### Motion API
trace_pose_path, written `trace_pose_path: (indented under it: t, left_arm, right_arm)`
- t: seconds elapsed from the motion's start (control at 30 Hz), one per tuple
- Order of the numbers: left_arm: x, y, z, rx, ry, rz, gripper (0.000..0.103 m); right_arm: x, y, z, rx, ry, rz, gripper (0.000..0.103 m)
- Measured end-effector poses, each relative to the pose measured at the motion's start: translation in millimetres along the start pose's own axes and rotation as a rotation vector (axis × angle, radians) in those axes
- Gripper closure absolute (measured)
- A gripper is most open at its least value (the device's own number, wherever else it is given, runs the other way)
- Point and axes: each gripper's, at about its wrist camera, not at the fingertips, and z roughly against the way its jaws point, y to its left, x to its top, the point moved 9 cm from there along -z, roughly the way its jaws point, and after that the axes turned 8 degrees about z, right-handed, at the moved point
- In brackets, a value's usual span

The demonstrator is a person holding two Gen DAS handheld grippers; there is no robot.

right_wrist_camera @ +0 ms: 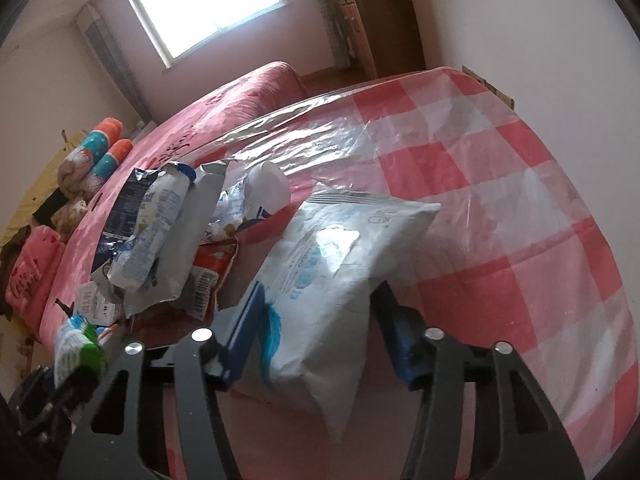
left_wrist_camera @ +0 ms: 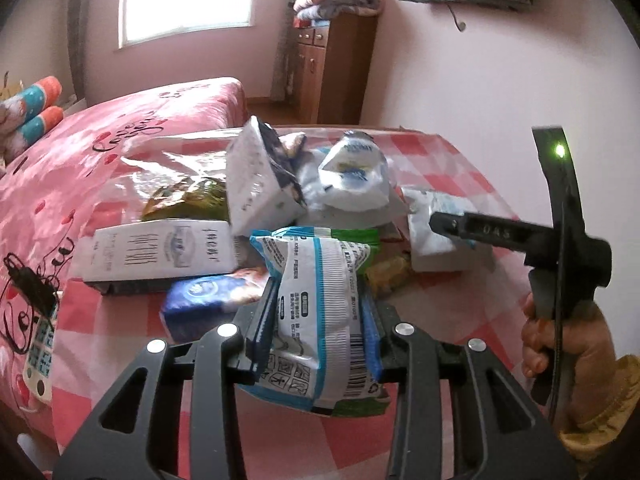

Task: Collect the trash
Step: 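Grasp the blue-white snack packet with the left tool while the right tool grasps the white pouch, then carry both held packets over the pink bucket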

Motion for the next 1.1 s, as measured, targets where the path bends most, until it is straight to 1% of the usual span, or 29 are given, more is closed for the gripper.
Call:
trace_pose_path:
  t: [0.03, 0.13, 0.43, 0.57, 0.77, 0.97, 1.1]
  left_arm:
    - [0.9, 1.9, 2.5, 0.0, -0.004, 0.01, 0.064]
    - [1.2, 7.8, 8.3, -0.008, -0.006, 0.04, 0.064]
    - [-4.3, 22.4, 23.7, -0.03, -0.01, 0.087, 0.064]
    - [-6.2, 29.9, 33.1, -0.029, -0.021, 0.103, 0.064]
    - [-12.1, 41.8, 45.1, -0.022, -0.034, 0.128, 0.064]
    - [-20.4, 63.4, 61.1, 0.004, -0.051, 0.162, 0.064]
    - [-30.4, 86.8, 75.6, 0.036, -0.065, 0.193, 0.064]
  right_arm:
    - [0.9, 0.7, 0.8, 0.002, -0.004, 0.005, 0.054]
    - [2.9, 3.1, 5.9, 0.015, -0.017, 0.025, 0.062]
    - [-7.9, 22.4, 32.6, 0.043, -0.068, 0.081, 0.071]
    - [-10.2, 36.5, 55.5, 0.042, -0.109, 0.132, 0.072]
    - [-13.9, 59.8, 80.2, 0.08, -0.141, 0.163, 0.073]
    - [-18.0, 100.2, 100.8, 0.143, -0.163, 0.217, 0.073]
    - [-26.0, 137.8, 105.0, 0.222, -0.143, 0.261, 0.073]
